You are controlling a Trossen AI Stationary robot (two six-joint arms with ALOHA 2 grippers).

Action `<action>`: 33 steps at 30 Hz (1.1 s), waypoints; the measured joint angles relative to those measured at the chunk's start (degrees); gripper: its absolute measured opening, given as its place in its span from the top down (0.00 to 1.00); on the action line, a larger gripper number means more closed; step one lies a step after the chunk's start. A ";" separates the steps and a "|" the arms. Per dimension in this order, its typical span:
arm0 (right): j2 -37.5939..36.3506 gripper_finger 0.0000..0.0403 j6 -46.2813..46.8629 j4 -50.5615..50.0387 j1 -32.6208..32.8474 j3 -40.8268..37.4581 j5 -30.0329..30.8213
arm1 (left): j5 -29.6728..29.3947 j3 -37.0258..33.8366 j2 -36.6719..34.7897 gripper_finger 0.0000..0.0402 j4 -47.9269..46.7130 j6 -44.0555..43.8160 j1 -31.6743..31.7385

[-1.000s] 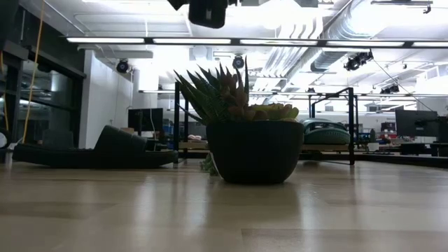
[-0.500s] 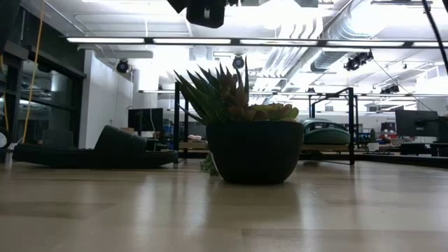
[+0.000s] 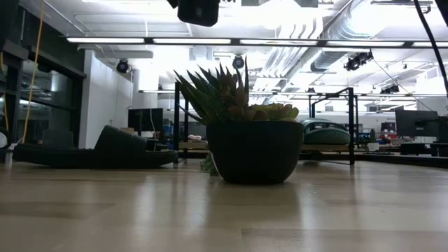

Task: Pick and place slides into the shelf
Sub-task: Put the right black slipper on the shelf

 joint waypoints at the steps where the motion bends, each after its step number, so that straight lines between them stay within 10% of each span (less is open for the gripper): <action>1: 0.13 1.00 -0.18 0.01 0.16 0.00 -0.28 | -0.26 0.00 0.00 0.29 0.02 0.00 0.10; 33: 0.56 1.00 0.86 4.30 2.89 -0.07 -3.29 | -4.36 0.00 0.00 0.29 0.26 0.33 0.15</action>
